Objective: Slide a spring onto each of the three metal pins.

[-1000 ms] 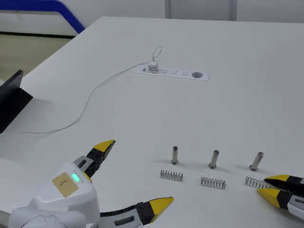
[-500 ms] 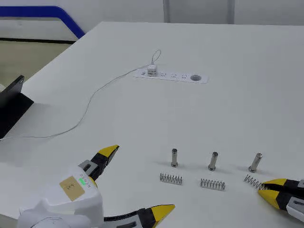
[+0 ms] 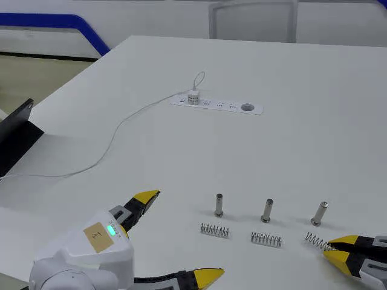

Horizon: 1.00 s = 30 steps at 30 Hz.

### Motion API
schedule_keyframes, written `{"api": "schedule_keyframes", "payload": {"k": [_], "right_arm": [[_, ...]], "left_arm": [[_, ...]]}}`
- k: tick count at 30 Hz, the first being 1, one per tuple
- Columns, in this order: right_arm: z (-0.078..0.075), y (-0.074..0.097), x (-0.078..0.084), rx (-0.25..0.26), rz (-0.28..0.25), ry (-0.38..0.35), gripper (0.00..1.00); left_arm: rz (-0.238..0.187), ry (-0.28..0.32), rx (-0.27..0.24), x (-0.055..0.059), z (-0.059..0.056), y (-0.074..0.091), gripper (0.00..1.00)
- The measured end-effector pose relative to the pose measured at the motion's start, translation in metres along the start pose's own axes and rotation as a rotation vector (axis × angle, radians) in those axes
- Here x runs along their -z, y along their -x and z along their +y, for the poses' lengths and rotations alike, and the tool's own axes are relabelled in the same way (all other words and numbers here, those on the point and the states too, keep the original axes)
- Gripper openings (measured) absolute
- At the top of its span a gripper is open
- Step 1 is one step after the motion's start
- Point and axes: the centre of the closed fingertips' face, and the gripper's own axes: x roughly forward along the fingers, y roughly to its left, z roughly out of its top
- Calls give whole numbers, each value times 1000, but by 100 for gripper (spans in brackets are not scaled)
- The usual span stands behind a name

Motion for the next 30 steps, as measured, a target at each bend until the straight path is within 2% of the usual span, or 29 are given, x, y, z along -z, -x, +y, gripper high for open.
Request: {"api": "schedule_keyframes", "payload": {"k": [7,10,15,19,21,24,30], "right_arm": [[5,14,-24,-1,-32,24,11],[8,20,-35,-8,-40,36,11],[10,28,-50,-16,-51,60,11],[13,34,-64,-28,-63,72,11],[16,36,-70,-37,-64,75,11],[23,37,-79,-61,-61,81,11],[40,37,-104,-105,-73,150,11]], "left_arm": [[-10,25,39,-3,-4,-3,90],[-16,46,73,-5,-5,-9,88],[-39,50,105,-18,2,-21,86],[-63,60,118,-32,11,-31,85],[-63,47,139,-37,12,-35,81],[-52,-6,194,-42,5,-42,74],[-58,-48,278,-51,-13,-55,73]]}}
